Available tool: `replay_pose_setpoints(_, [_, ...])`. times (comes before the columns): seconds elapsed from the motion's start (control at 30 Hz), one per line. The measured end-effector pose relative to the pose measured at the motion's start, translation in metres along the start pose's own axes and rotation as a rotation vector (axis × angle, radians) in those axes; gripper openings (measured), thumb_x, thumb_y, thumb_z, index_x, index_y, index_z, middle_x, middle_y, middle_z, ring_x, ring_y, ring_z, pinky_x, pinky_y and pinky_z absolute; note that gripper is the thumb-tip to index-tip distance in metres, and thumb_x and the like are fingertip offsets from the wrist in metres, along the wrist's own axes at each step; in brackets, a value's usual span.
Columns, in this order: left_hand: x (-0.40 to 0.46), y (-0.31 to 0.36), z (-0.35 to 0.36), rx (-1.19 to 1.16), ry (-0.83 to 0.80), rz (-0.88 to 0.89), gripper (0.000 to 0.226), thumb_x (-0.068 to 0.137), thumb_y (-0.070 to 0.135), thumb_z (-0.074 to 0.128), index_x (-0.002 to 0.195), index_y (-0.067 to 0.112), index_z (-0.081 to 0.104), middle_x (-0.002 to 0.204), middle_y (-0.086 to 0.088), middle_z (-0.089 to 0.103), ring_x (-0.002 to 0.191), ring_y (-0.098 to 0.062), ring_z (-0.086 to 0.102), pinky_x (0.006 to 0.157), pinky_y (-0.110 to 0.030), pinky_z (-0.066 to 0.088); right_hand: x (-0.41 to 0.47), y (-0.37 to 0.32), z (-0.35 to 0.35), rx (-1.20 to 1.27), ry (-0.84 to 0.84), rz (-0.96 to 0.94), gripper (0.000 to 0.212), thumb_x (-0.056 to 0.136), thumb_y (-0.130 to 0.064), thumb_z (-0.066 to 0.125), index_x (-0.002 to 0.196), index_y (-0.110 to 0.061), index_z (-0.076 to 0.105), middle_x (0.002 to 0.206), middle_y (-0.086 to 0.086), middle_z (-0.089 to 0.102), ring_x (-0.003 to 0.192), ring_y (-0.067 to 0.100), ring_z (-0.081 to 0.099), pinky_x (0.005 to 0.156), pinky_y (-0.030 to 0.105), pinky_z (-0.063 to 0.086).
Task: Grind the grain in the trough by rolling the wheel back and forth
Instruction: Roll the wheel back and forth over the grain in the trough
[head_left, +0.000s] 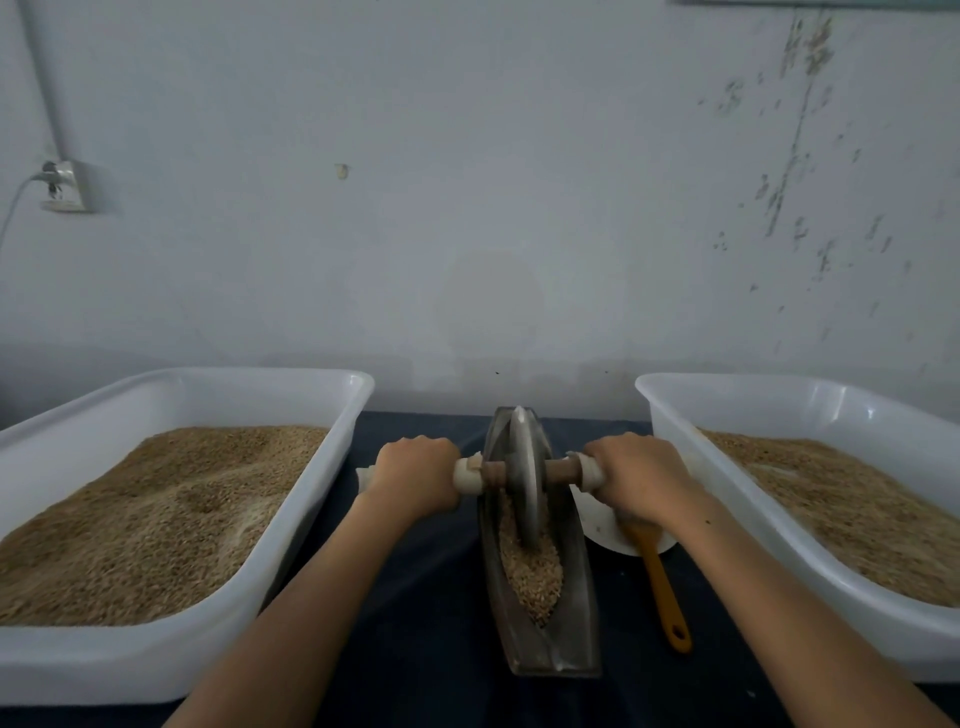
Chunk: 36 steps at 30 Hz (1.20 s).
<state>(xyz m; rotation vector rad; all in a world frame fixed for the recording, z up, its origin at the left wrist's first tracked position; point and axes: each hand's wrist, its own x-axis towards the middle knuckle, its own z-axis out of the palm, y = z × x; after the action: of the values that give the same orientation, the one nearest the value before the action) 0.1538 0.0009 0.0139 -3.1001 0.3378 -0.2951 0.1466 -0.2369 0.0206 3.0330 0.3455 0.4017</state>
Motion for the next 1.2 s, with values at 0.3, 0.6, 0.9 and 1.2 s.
replay_pose_setpoints(0.3, [0.0,-0.001,-0.014,-0.065,-0.293,0.019,0.036,0.076,0.034,0.073,0.106,0.019,0.062,0.072,0.007,0.056,0.07,-0.011,0.055,0.07,-0.029,0.044,0.001,0.004,-0.02,0.06,-0.403,-0.006,0.019,0.081,-0.026,0.071,0.078,-0.032,0.053,0.089,-0.003,0.065,0.083,0.013,0.062,0.07,0.026,0.047])
replay_pose_setpoints(0.6, [-0.002,0.001,-0.003,0.023,0.025,-0.004,0.015,0.082,0.033,0.063,0.088,0.022,0.056,0.088,0.005,0.062,0.077,-0.014,0.055,0.069,-0.029,0.042,0.005,0.003,0.01,0.004,0.062,-0.004,0.007,0.088,-0.028,0.056,0.083,-0.032,0.053,0.08,-0.009,0.06,0.072,0.012,0.057,0.068,0.029,0.047])
replay_pose_setpoints(0.9, [-0.001,0.001,-0.004,0.052,0.002,0.004,0.021,0.082,0.031,0.064,0.1,0.021,0.059,0.097,0.001,0.064,0.086,-0.017,0.059,0.071,-0.029,0.041,0.003,0.004,0.003,-0.029,-0.051,-0.017,0.009,0.088,-0.027,0.057,0.083,-0.031,0.05,0.077,-0.01,0.054,0.067,0.009,0.05,0.061,0.025,0.035])
replay_pose_setpoints(1.2, [-0.001,-0.007,-0.011,-0.135,-0.343,0.006,0.036,0.077,0.028,0.073,0.109,0.017,0.062,0.097,-0.002,0.067,0.088,-0.017,0.064,0.08,-0.031,0.05,0.001,0.001,-0.021,0.043,-0.377,-0.009,0.016,0.081,-0.026,0.07,0.093,-0.028,0.06,0.09,-0.002,0.066,0.083,0.014,0.062,0.067,0.025,0.044])
